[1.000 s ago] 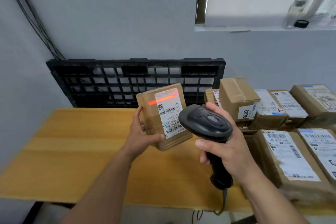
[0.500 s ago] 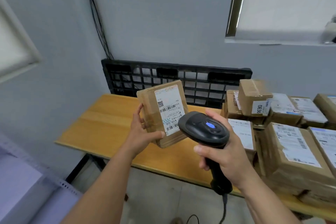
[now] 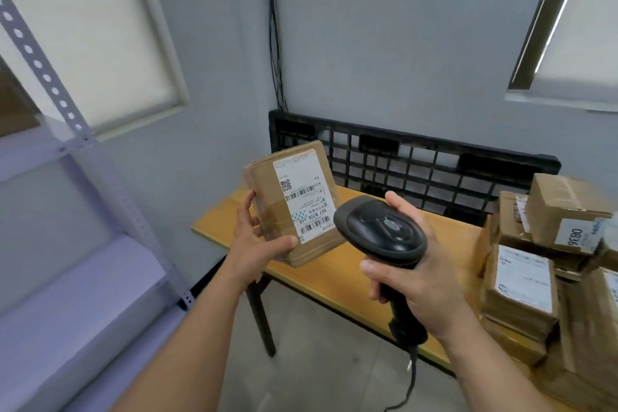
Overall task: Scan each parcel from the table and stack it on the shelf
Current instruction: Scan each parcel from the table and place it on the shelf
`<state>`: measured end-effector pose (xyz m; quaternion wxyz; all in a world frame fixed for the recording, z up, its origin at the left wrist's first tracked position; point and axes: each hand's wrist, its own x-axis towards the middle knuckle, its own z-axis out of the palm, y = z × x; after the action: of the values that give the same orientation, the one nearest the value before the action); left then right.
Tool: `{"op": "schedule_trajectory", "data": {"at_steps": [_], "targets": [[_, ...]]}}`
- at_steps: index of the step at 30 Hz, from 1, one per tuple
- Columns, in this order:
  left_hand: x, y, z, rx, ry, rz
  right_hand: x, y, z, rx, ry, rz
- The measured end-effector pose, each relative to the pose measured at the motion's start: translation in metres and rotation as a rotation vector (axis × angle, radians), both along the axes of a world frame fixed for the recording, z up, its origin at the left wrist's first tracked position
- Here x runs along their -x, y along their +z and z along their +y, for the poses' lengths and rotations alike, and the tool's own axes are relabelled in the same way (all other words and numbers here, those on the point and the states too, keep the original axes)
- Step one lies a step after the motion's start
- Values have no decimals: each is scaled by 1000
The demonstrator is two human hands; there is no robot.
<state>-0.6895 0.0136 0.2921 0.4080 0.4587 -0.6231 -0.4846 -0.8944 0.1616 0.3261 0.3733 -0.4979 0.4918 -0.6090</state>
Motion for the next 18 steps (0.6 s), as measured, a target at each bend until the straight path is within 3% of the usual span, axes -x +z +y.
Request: {"op": "schedule_trajectory", "data": {"at_steps": [18], "targets": [[-248,118,-92,227,522,155,-179,46,-154,77,303,46]]}}
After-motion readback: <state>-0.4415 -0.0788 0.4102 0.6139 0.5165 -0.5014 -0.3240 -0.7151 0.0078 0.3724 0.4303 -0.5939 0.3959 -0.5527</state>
